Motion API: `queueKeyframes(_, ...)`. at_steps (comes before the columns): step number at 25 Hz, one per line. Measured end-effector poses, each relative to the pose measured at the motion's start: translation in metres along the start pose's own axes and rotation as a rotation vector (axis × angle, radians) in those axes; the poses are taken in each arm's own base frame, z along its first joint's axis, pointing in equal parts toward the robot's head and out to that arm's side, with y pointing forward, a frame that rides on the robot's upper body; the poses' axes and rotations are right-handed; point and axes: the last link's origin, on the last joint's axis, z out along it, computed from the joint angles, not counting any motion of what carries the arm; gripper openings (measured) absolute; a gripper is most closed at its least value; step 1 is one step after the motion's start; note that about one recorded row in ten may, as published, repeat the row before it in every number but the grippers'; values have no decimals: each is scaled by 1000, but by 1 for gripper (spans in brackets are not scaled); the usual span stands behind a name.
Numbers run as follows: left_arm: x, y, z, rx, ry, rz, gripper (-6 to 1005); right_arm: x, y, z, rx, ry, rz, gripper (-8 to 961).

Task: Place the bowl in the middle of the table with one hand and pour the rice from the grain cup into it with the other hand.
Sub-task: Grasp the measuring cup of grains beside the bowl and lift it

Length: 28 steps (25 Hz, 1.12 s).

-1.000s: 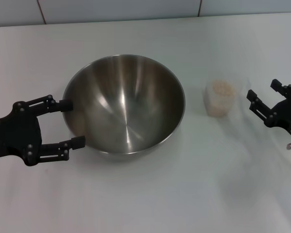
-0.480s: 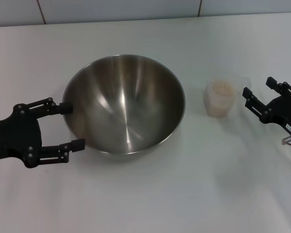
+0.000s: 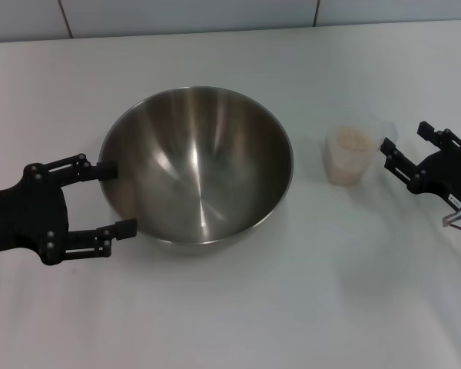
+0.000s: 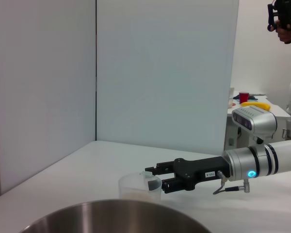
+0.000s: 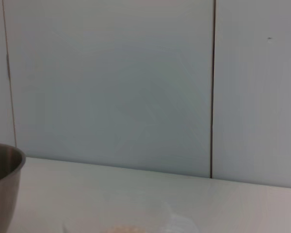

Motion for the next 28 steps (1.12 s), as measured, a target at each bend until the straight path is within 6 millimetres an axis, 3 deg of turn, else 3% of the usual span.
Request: queueKeyframes(28,1,0,3,0,5,-3,844,-6,-4,10,7,-3,-11,602)
